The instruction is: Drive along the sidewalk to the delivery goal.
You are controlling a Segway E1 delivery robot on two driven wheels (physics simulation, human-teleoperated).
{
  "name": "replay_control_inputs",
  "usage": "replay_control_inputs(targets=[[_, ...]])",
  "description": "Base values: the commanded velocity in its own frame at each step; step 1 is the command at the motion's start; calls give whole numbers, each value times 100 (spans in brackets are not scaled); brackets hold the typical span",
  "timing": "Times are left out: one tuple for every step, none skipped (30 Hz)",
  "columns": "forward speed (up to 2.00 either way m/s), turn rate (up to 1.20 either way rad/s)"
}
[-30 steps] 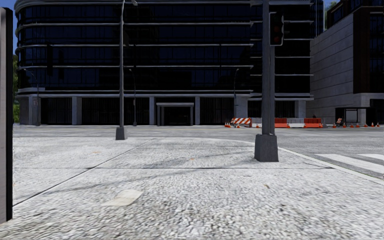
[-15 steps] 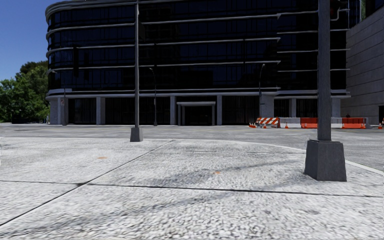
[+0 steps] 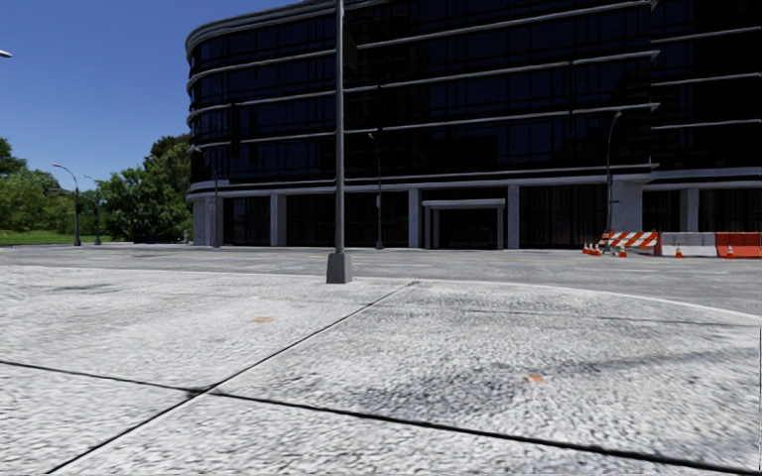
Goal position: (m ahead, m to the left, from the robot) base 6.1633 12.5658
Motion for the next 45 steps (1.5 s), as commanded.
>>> replay_control_inputs(targets=[[109, 59], [111, 59], [112, 59], [114, 59], [116, 59], [116, 59], [119, 59], [120, 59], [121, 59], [122, 59], [123, 59], [125, 59], [126, 59], [127, 59], [127, 59], [127, 59], [128, 59], [128, 59], [128, 59], [128, 59], [128, 59], [128, 59], [128, 59], [128, 59], [128, 59], [128, 59], [128, 59], [128, 59], [128, 59], [128, 59], [128, 59], [128, 59], [128, 59], [128, 59], [128, 59], [128, 59], [128, 59], [128, 59], [128, 60], [128, 61], [128, 62], [128, 62], [128, 62], [128, 62], [128, 62]])
